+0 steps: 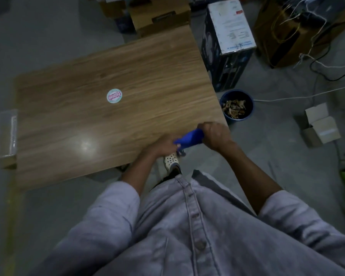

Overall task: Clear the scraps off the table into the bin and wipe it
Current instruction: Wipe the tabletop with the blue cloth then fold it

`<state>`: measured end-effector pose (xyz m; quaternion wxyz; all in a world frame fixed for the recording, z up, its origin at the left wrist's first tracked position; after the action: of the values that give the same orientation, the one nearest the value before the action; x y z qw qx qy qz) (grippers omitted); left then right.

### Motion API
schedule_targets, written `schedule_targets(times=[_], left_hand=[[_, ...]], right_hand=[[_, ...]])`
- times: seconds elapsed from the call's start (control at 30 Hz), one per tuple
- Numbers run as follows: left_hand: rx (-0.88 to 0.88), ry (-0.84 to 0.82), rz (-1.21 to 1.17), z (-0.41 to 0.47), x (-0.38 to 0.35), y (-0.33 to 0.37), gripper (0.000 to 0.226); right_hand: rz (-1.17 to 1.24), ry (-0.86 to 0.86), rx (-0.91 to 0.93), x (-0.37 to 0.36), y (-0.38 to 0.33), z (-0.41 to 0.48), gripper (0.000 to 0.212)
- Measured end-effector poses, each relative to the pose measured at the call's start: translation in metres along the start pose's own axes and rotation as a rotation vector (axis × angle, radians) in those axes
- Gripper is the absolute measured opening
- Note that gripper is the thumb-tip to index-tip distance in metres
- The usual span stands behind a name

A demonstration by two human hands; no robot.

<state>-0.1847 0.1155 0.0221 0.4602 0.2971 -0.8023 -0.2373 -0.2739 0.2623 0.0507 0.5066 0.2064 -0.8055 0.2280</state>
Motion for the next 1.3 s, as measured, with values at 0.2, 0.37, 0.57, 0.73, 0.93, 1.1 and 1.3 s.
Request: schedule_targets(times=[0.2,0.37,0.57,0.73,0.93,1.1,1.3], left_hand=[[-0.082,0.422,0.23,0.026,0.06,0.008,0.075],[0.044,0.129,0.35,0.012,-0.032,-0.043,0.071],[0.026,0.004,0.526,-0.01,-0.059,-0.033,0.069],[0.087,-0.334,0.407,-0.017,-0.05,-0.01,0.051],[-0.049,-0.166,0.22,-0.002,-0.005,0.042,0.042],[-0.358,0.299,0.271,0.028,0.054,0.093,0.046],[-0.037,0.187,0.34,0.048,0.04,0.028,0.069]], right_hand=[[0.209,0.385,0.018,0.028,-0.001,0.02,0.047],[0.106,-0.008,0.048,-0.075,-0.001,0.002,0.072],[0.168,0.071,0.167,-0.095,0.014,-0.023,0.087],[0.279,-0.013,0.131,-0.098,0.007,-0.053,0.078],[0.542,0.112,-0.086,-0.033,0.039,-0.099,0.068],[0.544,0.443,-0.116,0.04,0.055,-0.101,0.073],[0.318,0.534,0.026,-0.017,0.042,-0.061,0.058]])
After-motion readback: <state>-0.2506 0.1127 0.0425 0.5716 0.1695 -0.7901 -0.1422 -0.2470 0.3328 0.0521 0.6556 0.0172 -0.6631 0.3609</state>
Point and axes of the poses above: each hand's wrist, its own z-axis towards the middle knuckle, its own x-axis out of the back of the hand, y = z × x, the point moved 6 cm from there along z, towards the middle knuckle, and after that the axes turned 3 degrees about -x, right-handed, at the moved point
